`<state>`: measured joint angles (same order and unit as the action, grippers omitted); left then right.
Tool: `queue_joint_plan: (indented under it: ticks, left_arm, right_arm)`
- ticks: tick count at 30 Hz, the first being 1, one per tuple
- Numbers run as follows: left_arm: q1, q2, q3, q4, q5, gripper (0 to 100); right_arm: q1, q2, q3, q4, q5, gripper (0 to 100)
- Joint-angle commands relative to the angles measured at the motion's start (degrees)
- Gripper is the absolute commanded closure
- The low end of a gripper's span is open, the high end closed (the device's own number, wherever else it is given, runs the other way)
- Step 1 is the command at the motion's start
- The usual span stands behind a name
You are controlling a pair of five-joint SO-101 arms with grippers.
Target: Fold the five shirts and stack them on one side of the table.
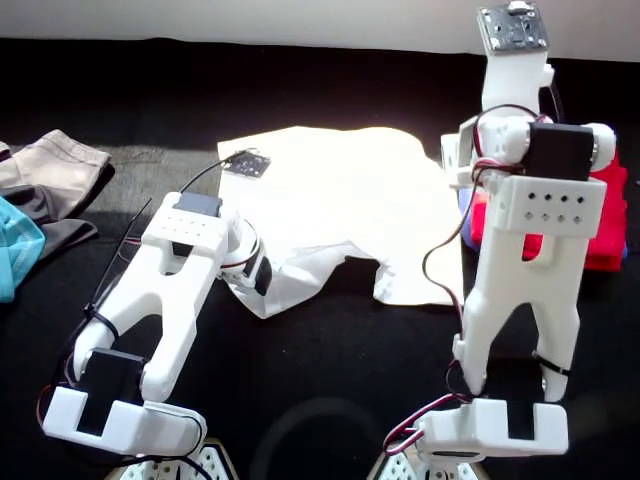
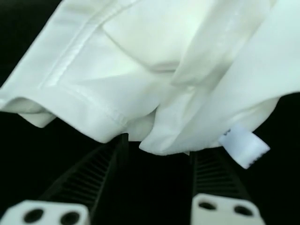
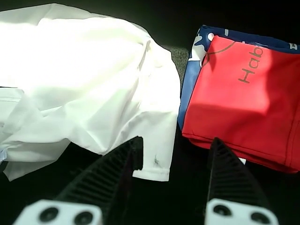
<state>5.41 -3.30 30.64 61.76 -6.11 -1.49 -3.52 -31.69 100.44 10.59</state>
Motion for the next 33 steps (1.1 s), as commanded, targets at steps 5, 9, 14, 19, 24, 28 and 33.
queue_joint_plan:
  ticks: [5, 9, 14, 19, 24, 28, 33]
  left_arm:
    - [6.46, -0.22, -0.13, -1.32, 0.44, 86]
    - [6.55, -0.22, -0.13, -1.32, 0.26, 89]
    - [4.88, -0.22, 2.68, -2.55, 0.00, 86]
    - [3.12, -0.31, 7.60, -7.03, 0.00, 86]
    - [3.21, -0.92, 7.34, -7.21, 0.09, 92]
    - [2.86, -1.01, 4.18, -5.45, 0.26, 99]
    - [-0.13, -1.01, -4.97, 3.52, 0.35, 99]
  right_arm:
    - [1.80, -17.01, 24.22, -0.57, -0.09, 77.2]
    - [6.11, -24.84, 35.74, -6.11, 0.62, 77.2]
    - [10.59, -33.45, 45.85, -9.80, 6.07, 77.2]
    - [11.38, -38.02, 53.67, -10.68, 7.38, 77.2]
    - [11.30, -38.20, 62.73, -19.21, 7.21, 77.2]
    - [10.42, -38.20, 72.04, -31.16, 7.21, 77.2]
    - [8.13, -38.20, 80.04, -38.02, 7.30, 77.2]
